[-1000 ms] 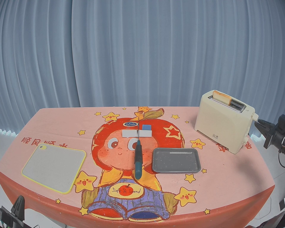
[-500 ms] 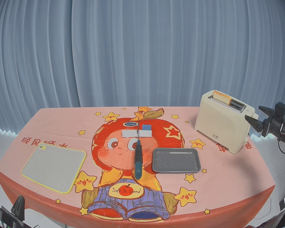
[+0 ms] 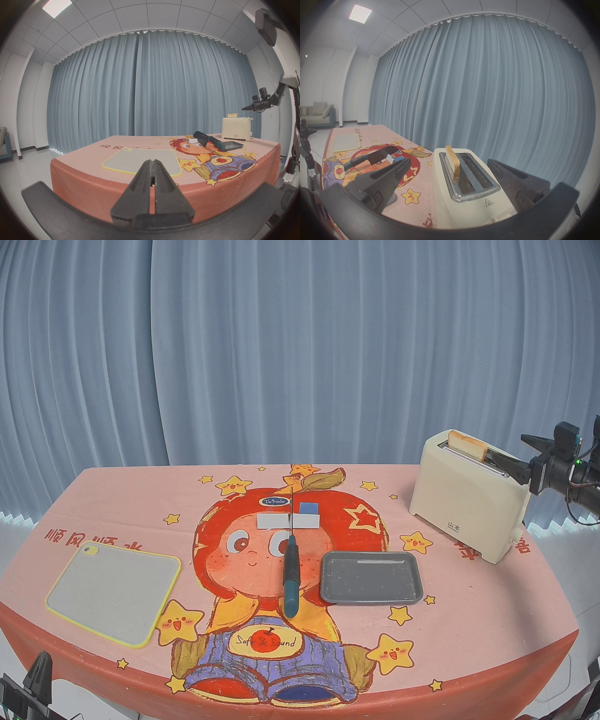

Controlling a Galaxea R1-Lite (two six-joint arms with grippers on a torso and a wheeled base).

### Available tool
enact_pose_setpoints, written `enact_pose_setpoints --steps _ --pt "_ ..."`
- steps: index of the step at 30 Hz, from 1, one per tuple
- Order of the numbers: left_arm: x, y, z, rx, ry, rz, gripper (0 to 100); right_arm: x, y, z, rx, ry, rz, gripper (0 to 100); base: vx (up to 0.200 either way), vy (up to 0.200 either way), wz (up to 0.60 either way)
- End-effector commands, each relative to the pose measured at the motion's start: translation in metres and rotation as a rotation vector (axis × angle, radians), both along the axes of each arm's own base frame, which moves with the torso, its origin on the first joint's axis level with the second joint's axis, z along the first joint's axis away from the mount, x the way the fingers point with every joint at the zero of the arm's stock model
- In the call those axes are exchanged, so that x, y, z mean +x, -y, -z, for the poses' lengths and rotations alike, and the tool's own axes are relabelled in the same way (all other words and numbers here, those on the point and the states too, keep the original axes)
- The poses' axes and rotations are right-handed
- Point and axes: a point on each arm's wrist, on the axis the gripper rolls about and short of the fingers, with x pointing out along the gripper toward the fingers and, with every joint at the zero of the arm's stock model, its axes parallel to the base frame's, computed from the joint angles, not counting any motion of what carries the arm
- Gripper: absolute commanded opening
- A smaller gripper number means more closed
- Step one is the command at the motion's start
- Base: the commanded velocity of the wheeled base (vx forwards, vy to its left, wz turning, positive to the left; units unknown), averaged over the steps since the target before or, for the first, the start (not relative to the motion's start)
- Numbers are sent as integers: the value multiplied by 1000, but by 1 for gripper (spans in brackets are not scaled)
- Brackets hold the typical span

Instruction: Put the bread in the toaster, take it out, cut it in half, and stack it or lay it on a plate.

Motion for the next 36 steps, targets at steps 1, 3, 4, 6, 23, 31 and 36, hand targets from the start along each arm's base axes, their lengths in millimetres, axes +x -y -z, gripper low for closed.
enact_pose_setpoints --steps 1,3,4,6,23,31,36 --pt "0 0 5 0 -1 0 0 22 -2 9 1 -29 -11 100 0 0 0" --pt "0 0 5 0 -1 0 0 30 -2 10 1 -32 -11 100 0 0 0" --pt "0 0 5 0 -1 0 0 33 -2 11 1 -32 -12 100 0 0 0" --pt "0 0 5 0 -1 0 0 41 -4 13 1 -35 -19 100 0 0 0" --pt "0 0 5 0 -1 0 0 78 -13 25 -3 -50 -30 100 0 0 0" --pt "0 0 5 0 -3 0 0 87 -13 31 -5 -60 -24 100 0 0 0" --pt "0 0 5 0 -3 -2 0 91 -13 32 -7 -58 -21 100 0 0 0"
